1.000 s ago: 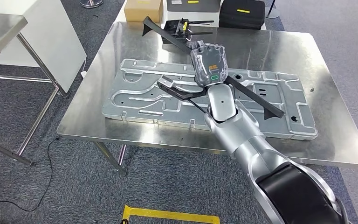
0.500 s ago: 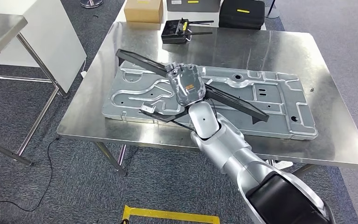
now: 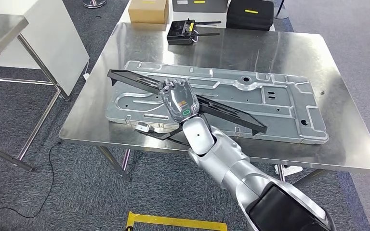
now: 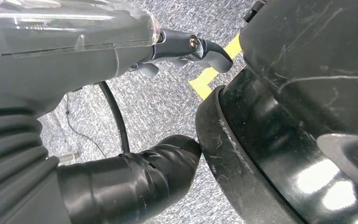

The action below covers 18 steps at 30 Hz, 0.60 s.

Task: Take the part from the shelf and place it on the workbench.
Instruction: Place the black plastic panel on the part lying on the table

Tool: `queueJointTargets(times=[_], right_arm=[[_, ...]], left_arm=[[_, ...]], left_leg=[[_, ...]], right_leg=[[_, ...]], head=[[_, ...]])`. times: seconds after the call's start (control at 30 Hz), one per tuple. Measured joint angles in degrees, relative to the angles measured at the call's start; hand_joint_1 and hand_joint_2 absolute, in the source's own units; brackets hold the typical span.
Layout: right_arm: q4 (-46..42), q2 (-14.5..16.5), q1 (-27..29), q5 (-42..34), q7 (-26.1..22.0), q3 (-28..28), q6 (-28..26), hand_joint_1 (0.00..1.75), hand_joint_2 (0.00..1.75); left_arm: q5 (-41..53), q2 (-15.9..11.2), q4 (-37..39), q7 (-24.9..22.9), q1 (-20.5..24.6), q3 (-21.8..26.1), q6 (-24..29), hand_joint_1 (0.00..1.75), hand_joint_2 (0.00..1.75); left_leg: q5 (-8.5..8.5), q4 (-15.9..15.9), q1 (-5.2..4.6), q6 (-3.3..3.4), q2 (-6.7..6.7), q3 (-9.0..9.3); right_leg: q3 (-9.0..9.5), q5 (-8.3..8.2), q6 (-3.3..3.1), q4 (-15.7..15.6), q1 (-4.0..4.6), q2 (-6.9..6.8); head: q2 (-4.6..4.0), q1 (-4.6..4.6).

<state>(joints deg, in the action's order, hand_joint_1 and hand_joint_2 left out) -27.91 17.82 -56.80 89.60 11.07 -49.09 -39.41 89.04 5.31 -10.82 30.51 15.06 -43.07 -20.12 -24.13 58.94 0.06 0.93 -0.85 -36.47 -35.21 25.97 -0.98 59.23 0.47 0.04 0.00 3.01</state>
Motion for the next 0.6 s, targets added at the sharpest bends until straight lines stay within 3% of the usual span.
queueJointTargets(times=[0.6], right_arm=[[1.20,-0.26,-9.37,0.01,3.13,-2.31,0.47,1.75,1.75]], left_arm=[[-0.04,0.03,0.00,-0.34,0.17,-0.01,-1.72,0.00,0.00]], left_leg=[[0.00,0.00,0.01,0.00,0.05,0.02]], right_leg=[[0.00,0.00,0.00,0.00,0.01,0.00]], head=[[0.00,0.01]])
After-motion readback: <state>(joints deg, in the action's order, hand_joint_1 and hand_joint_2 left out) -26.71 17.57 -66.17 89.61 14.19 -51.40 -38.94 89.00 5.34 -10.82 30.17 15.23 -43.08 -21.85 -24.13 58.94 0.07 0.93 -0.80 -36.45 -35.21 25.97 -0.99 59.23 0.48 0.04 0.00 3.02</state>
